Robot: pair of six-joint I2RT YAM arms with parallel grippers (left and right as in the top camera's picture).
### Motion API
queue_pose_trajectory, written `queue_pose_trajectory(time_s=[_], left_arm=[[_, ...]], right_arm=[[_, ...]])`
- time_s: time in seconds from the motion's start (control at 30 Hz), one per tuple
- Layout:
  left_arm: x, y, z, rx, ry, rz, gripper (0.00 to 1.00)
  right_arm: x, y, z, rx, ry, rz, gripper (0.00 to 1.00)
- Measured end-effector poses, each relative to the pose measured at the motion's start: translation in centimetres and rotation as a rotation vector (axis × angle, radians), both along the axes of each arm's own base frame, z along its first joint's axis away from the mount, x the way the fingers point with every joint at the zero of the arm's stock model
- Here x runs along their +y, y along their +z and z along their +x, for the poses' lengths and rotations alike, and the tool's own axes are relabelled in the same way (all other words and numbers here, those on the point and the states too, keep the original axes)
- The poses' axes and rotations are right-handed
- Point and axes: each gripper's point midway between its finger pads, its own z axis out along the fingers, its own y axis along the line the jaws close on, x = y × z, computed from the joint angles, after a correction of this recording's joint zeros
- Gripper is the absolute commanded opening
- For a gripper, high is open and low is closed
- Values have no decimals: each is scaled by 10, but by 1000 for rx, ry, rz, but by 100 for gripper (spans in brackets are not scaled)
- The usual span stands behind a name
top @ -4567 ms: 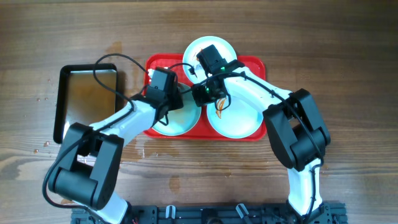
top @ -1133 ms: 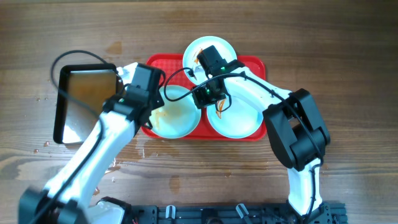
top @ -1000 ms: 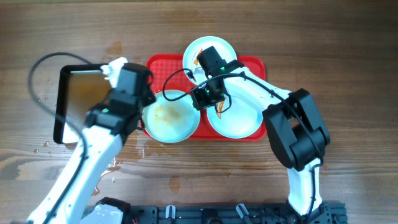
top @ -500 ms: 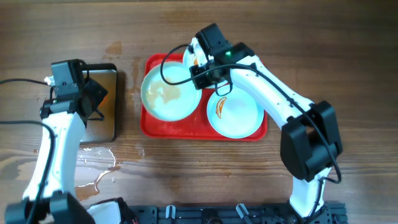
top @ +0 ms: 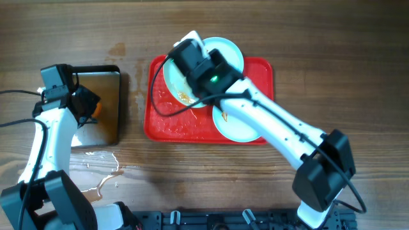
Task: Clean dirty plates on tray and stack at the side
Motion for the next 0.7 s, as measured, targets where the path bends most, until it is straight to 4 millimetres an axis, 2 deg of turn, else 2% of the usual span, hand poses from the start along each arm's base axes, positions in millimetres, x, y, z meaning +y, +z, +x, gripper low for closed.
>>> queue_pose_trajectory(time_s=[0.13,0.27,0.37,0.57,0.7], left_arm=[[0,0,0,0,0,-1,4],[0,0,0,0,0,-1,4],[0,0,0,2,0,-2,4],[0,0,-1,4,0,-2,4],[-1,-1,-1,5,0,-3,4]], right_arm=[[20,26,-10,-143,75,-183,4],[37,53,-16,-265,110,-309,4],[47,66,-22,-318,134,-371,4],[51,70,-29,-327,156,-425,4],[53,56,-33,-276,183,-390,4]])
